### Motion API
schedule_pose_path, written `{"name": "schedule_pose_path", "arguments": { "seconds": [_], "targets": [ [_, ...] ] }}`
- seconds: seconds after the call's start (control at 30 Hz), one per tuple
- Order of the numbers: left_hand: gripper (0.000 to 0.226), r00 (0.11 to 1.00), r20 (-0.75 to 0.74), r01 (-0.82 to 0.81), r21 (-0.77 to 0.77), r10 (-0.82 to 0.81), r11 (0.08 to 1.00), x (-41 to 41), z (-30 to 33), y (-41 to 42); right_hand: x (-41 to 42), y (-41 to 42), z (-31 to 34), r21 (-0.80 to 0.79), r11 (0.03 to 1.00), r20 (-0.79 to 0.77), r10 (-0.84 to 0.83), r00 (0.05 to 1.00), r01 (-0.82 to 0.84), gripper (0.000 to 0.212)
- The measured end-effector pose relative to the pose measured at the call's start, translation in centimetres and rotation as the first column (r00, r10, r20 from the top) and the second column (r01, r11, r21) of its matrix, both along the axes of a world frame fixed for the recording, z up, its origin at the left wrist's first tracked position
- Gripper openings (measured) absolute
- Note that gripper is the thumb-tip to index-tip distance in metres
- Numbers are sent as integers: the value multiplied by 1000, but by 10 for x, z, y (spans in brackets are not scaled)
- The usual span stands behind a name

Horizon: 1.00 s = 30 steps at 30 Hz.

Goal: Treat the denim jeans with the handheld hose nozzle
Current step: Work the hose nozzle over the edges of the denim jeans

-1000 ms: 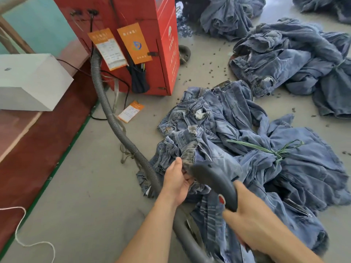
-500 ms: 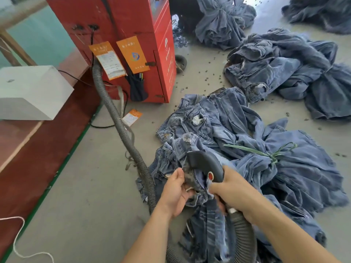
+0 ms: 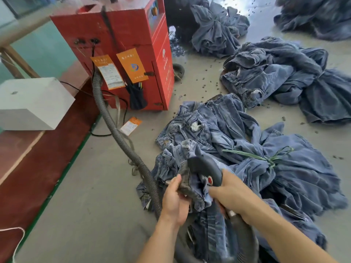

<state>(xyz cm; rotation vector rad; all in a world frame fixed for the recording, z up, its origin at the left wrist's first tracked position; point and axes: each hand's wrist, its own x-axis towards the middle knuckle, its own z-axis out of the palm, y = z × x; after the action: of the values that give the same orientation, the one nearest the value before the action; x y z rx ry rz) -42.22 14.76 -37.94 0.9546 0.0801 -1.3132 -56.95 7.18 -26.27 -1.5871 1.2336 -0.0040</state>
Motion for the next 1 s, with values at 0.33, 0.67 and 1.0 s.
{"name": "schedule_pose_path", "arguments": {
  "seconds": [0.33, 0.67, 1.0],
  "targets": [
    [10, 967, 239, 73, 83, -91, 994, 17, 10, 2, 6, -1, 7, 97, 995, 24, 4, 1000, -6, 25],
    [18, 934, 331, 119, 67, -134, 991, 23, 13, -5, 0, -2, 4, 100, 995, 36, 16, 999, -19, 25],
    [92, 916, -216, 378, 187, -337, 907, 55, 3, -33, -67, -24, 4, 345, 896, 162, -350, 922, 280, 23]
  ]
}}
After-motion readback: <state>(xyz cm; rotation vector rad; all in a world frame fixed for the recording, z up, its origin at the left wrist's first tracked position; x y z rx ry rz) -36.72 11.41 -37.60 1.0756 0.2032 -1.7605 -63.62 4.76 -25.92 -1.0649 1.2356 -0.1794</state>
